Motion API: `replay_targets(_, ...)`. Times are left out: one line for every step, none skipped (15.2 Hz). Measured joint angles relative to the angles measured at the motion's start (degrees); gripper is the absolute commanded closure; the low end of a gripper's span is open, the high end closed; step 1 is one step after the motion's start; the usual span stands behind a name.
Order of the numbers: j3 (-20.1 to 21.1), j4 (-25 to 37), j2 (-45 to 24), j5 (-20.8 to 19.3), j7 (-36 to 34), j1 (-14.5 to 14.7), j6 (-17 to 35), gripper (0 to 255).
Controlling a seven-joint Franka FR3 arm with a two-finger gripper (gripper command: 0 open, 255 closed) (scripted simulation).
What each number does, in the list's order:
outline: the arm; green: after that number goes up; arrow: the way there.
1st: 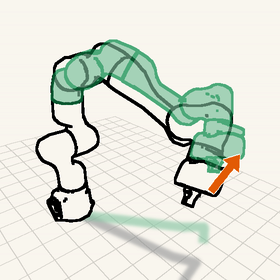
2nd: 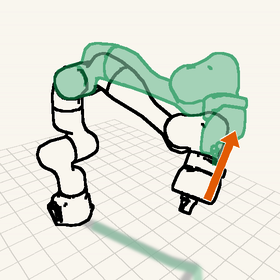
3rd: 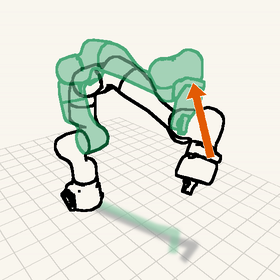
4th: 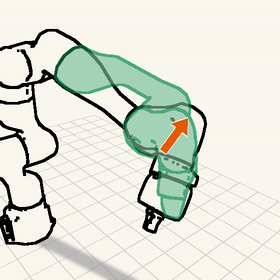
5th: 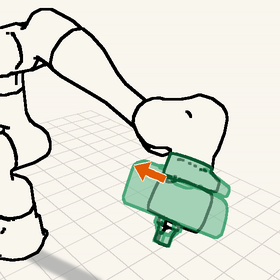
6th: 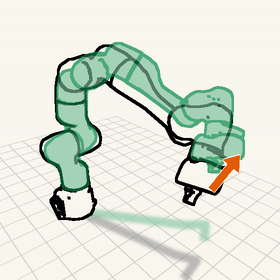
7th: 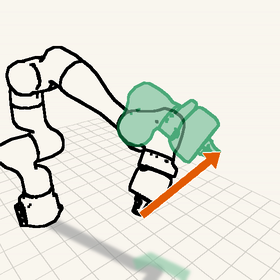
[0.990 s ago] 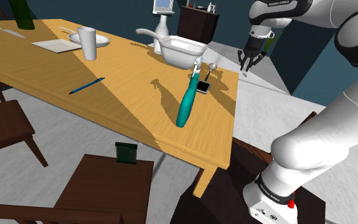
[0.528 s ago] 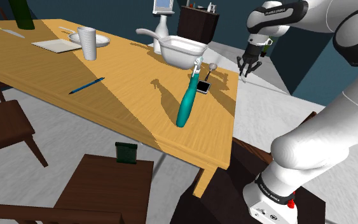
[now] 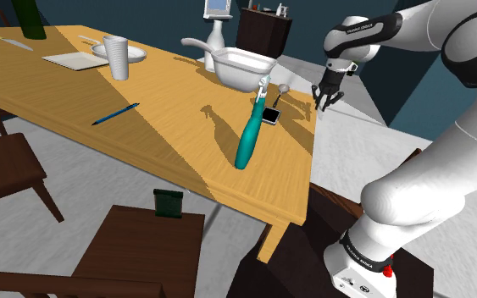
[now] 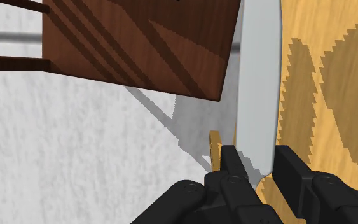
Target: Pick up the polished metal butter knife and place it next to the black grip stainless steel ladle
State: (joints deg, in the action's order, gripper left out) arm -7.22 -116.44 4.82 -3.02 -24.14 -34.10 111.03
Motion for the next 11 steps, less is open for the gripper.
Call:
replay_targets(0.05, -0.70, -0.07, 0.01, -0.13, 0.04, 0.76, 255)
replay_targets(0.05, -1.23, -0.13, 0.00, -0.15, 0.04, 1.36, 255)
replay_targets(0.05, -2.21, -0.42, 0.02, -0.21, 0.05, 2.59, 255)
replay_targets(0.02, -2.34, -0.76, 0.04, -0.17, 0.04, 3.06, 255)
replay_targets(0.01, -2.44, -0.87, 0.06, -0.15, 0.02, 3.28, 255)
replay_targets(0.00, -2.57, -0.86, 0.05, -0.15, 0.02, 3.42, 255)
replay_targets(0.00, -2.62, -0.87, 0.05, -0.14, 0.01, 3.50, 255)
replay_targets(-0.01, -2.64, -0.89, 0.05, -0.14, 0.01, 3.54, 255)
replay_targets(-0.01, -2.65, -0.90, 0.05, -0.14, 0.01, 3.56, 255)
replay_targets(-0.01, -2.65, -0.90, 0.06, -0.14, 0.01, 3.57, 255)
replay_targets(-0.01, -2.65, -0.90, 0.06, -0.14, 0.01, 3.57, 0)
